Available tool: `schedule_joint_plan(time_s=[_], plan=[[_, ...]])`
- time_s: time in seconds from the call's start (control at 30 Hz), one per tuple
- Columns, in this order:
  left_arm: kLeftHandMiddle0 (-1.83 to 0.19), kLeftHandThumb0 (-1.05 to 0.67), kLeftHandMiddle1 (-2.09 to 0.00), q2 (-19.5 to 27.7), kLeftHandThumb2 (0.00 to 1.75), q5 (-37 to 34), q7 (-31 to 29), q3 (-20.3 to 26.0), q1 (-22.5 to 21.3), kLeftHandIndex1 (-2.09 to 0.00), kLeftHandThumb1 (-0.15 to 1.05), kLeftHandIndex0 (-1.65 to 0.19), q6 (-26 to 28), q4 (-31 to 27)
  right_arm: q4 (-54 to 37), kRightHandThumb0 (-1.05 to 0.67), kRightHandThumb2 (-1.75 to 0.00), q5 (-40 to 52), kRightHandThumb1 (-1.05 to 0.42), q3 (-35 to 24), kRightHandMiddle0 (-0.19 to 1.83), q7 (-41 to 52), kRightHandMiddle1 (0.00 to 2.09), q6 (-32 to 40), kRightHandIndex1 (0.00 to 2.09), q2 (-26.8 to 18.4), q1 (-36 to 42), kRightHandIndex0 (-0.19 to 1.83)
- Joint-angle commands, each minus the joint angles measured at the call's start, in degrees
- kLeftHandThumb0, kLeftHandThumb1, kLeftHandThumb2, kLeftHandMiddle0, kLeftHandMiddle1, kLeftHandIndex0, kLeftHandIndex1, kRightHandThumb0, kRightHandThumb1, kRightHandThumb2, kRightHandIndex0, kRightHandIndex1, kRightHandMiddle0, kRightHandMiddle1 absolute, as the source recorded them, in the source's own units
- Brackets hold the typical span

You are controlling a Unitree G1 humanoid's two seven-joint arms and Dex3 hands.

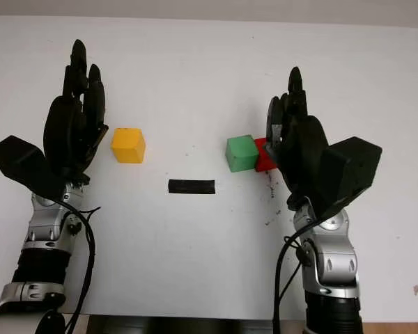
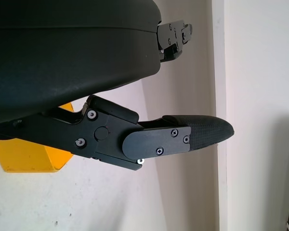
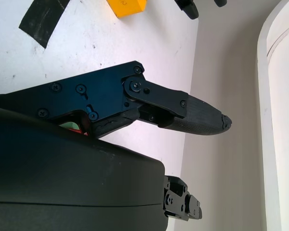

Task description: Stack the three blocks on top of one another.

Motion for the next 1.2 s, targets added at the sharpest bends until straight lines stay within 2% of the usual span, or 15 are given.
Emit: schedule_joint_plan(time_s=[0.0,0.37,0.47,0.5,0.57,0.6,0.63,0.7,0.73,0.8,1.0,1.17], plan=[[0.16,-0.78,-0.06,-0.2,0.51,0.3,0.3,-0.4,1.1,-0.06,1.05,0.15,0.3,-1.7,-1.6,-0.67,-0.70,0.1,-1.05,-0.1,-0.19,0.1,0.00,0.6,0.00,-0.5,0.7,-0.19],[0.16,-0.80,-0.05,-0.8,0.49,0.3,0.6,-0.8,1.3,-0.05,1.05,0.15,0.8,-1.5,-0.9,-0.66,-0.68,0.1,-1.05,-0.6,-0.19,0.7,0.00,1.2,0.00,-1.5,-0.7,-0.19],[0.17,-0.79,-0.05,-0.8,0.50,0.3,0.6,-0.6,1.4,-0.05,1.05,0.16,0.4,-1.5,-2.0,-0.72,-0.38,-4.6,-1.05,-0.6,-0.10,-0.7,0.05,0.7,0.05,-4.9,-1.6,-0.11],[0.16,-0.79,-0.05,-0.8,0.50,0.3,0.6,-0.6,1.4,-0.05,1.05,0.16,0.2,-1.3,-2.5,-0.69,-0.23,-5.5,-1.03,-1.0,-0.05,-0.2,0.08,0.5,0.06,-6.5,-2.1,-0.07],[0.16,-0.79,-0.06,-0.7,0.51,0.4,0.8,-0.6,1.4,-0.05,1.05,0.15,0.1,-1.4,-3.0,-0.63,-0.11,-7.3,-0.97,-1.6,-0.01,2.3,0.10,0.6,0.08,-11.1,-3.4,-0.04],[0.16,-0.79,-0.06,-0.7,0.51,0.4,0.9,-0.6,1.5,-0.06,1.05,0.15,0.2,-1.5,-2.9,-0.63,-0.08,-8.8,-0.92,-1.5,0.03,4.3,0.13,0.3,0.56,-14.5,-4.1,-0.04],[0.16,-0.79,-0.06,-0.8,0.52,0.2,0.8,-0.5,1.5,-0.06,1.05,0.15,0.2,-1.7,-2.9,-0.62,-0.06,-11.2,-0.89,-0.9,0.04,6.7,0.15,0.1,0.76,-18.7,-4.6,-0.11],[0.16,-0.78,-0.05,-0.8,0.52,0.1,0.7,-0.6,1.7,-0.05,1.05,0.16,0.2,-1.8,-2.5,-0.61,-0.05,-16.3,-0.84,0.2,0.08,10.7,0.18,-0.6,0.59,-26.1,-5.6,-0.14],[0.16,-0.77,-0.05,-0.8,0.53,0.1,0.7,-0.6,1.8,-0.05,1.05,0.16,0.3,-2.0,-1.7,-0.61,-0.05,-18.6,-0.80,0.7,0.15,12.3,0.18,-2.0,0.43,-29.2,-6.1,-0.07],[0.17,-0.77,-0.05,-0.9,0.54,0.0,0.6,-0.6,2.0,-0.04,1.05,0.17,0.4,-2.1,0.5,-0.60,-0.04,-20.3,-0.75,0.7,0.22,15.0,0.18,-5.4,0.32,-33.2,-6.8,0.00],[0.17,-0.78,-0.05,-1.3,0.54,0.0,1.0,-0.8,2.5,-0.05,1.05,0.17,1.0,-2.7,3.9,-0.57,-0.06,-24.6,-0.71,2.3,0.29,21.5,0.12,-11.8,0.17,-40.9,-8.0,0.08],[0.18,-0.79,-0.05,-1.4,0.53,0.3,1.3,-0.9,2.4,-0.05,1.05,0.17,1.2,-3.1,4.4,-0.62,-0.07,-30.1,-0.76,6.4,0.32,26.7,0.09,-13.2,0.12,-44.6,-9.0,0.07]])
